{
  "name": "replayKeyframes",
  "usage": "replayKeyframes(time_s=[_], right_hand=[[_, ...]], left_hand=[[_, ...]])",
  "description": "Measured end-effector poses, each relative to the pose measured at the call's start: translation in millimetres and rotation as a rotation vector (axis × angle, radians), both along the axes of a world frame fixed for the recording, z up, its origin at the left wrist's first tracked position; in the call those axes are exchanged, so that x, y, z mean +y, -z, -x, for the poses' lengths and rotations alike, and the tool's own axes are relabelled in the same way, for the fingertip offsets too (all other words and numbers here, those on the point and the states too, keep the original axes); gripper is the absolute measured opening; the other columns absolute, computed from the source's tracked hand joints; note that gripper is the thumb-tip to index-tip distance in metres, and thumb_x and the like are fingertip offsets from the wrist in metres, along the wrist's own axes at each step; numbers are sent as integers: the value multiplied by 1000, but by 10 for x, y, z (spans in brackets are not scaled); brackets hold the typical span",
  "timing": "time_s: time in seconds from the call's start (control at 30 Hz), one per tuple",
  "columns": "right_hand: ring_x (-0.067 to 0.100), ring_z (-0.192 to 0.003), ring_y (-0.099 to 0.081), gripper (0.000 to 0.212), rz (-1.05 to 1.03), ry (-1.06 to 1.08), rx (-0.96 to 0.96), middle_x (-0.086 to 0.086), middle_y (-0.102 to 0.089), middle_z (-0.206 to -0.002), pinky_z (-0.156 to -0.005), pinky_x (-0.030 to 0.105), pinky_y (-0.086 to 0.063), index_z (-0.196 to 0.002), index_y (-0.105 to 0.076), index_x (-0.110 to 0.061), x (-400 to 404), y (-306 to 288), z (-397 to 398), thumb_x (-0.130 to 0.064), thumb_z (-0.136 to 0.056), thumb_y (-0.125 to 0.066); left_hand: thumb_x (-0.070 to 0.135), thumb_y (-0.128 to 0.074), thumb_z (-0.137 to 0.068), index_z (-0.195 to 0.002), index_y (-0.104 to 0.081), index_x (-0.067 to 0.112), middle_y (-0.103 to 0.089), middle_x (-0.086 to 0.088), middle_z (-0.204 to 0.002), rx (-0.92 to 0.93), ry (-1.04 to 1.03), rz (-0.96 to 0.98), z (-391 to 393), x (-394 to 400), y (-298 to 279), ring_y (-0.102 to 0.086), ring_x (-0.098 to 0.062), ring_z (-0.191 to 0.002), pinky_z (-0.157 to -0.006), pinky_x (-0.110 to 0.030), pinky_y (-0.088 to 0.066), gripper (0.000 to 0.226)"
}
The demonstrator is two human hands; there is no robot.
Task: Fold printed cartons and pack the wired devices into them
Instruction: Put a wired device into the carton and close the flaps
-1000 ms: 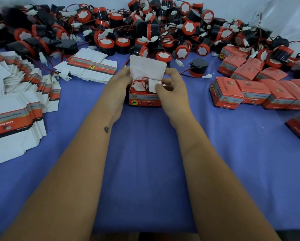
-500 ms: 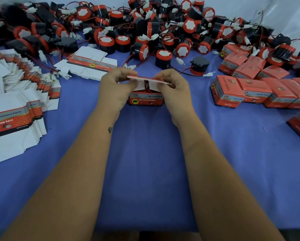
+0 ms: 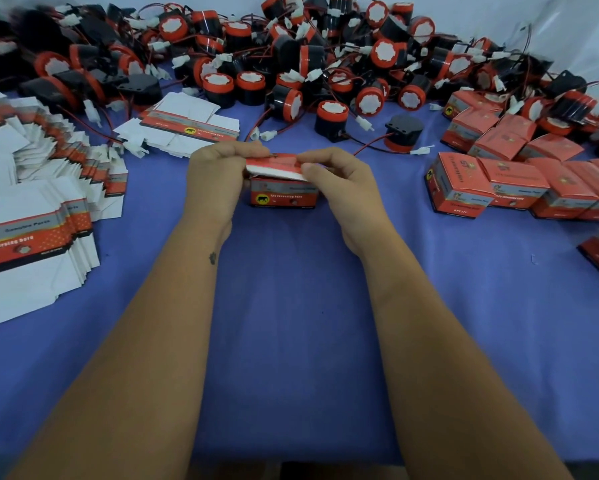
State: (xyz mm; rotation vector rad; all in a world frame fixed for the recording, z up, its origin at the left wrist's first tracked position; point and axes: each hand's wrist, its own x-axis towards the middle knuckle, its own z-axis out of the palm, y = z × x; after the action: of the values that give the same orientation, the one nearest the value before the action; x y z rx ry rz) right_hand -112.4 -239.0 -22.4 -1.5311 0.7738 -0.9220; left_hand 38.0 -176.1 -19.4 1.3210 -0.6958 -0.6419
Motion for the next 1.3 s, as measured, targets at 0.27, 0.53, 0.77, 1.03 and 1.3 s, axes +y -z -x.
replayKeyframes(time_s=[0.27,0.53,0.77,1.03,1.3], right_hand=[[13,-127,-49,24,94,54,111,-6,-48,-142,-95,30,-53,-114,-67,-24,-88,10,137,-14,-93,-66],[5,-135,-41,48,159,-47,183,-4,-43,-151,-101,25,-49,-132,-60,-13,-85,-25,233,-6,-86,-72],[3,-129,-45,40,229,20,217,-5,-48,-147,-96,14,-47,-131,-62,-13,-113,1,189,-13,-91,-68],[8,-126,-53,33,342,121,247,-2,-59,-137,-103,20,-44,-127,-65,-15,-77,15,138,-17,-93,-65],[9,-111,-60,26,345,190,247,-5,-65,-127,-93,20,-51,-120,-69,-20,-65,4,107,-23,-94,-65]], left_hand=[[6,-53,-100,-121,-67,21,-58,13,-129,-273,154,-39,53,-34,66,-51,-2,-121,-79,-5,-47,29],[19,-65,-95,-138,-57,20,-48,15,-147,-554,261,-124,36,-15,105,-40,2,-135,-103,-11,-39,44],[16,-66,-94,-136,-59,19,-52,8,-144,-683,180,-99,49,-35,128,-40,6,-128,-95,5,-29,43],[21,-61,-98,-129,-64,21,-57,10,-137,-608,161,-65,93,-43,94,-46,2,-123,-86,3,-37,31],[19,-64,-96,-119,-67,26,-62,7,-131,-543,143,-20,102,-47,72,-54,-1,-120,-94,-8,-45,24]])
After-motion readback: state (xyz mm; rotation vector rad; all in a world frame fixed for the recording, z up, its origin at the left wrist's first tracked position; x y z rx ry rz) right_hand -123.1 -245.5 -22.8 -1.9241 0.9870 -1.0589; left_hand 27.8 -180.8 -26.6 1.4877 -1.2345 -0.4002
